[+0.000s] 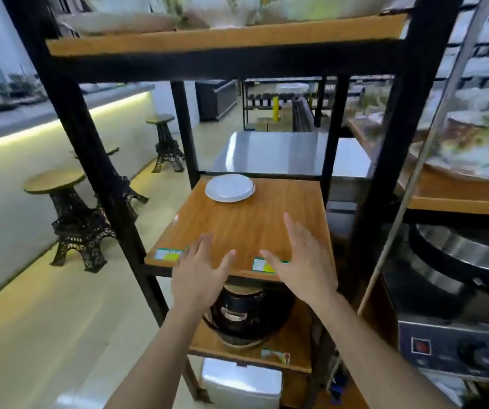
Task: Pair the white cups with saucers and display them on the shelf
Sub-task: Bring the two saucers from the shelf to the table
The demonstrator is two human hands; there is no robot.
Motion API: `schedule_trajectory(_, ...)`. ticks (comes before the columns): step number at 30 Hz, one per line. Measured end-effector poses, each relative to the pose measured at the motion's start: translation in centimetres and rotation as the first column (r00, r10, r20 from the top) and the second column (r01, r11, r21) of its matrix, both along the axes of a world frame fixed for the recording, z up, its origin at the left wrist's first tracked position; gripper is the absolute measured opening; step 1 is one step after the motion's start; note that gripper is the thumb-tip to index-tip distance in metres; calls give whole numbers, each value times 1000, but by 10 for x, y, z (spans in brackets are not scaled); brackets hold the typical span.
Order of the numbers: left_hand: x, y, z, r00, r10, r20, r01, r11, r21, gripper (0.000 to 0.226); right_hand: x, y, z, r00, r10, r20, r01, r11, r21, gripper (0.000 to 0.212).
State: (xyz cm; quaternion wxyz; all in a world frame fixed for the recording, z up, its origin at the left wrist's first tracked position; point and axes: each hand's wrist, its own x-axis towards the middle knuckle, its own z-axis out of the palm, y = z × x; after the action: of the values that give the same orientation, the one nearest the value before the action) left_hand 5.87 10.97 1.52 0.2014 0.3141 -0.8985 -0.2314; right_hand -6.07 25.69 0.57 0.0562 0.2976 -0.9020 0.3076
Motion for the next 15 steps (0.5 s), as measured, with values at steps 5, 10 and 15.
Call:
schedule_trajectory(5, -43, -53, -5, 1000, 14, 5, -14, 997, 71, 66, -48, -56, 1, 1000, 10, 25, -9, 999, -52, 87)
schedule_trajectory(10, -93, -110, -4, 999, -43, -15, 44, 994, 97, 66, -87, -112, -1, 993, -69, 96, 73, 997, -38, 85)
schedule_trajectory(15, -138, -159, 4, 992, -74, -99, 79, 996, 45, 59, -129, -163, 4, 984, -164, 68, 164, 986, 2, 86)
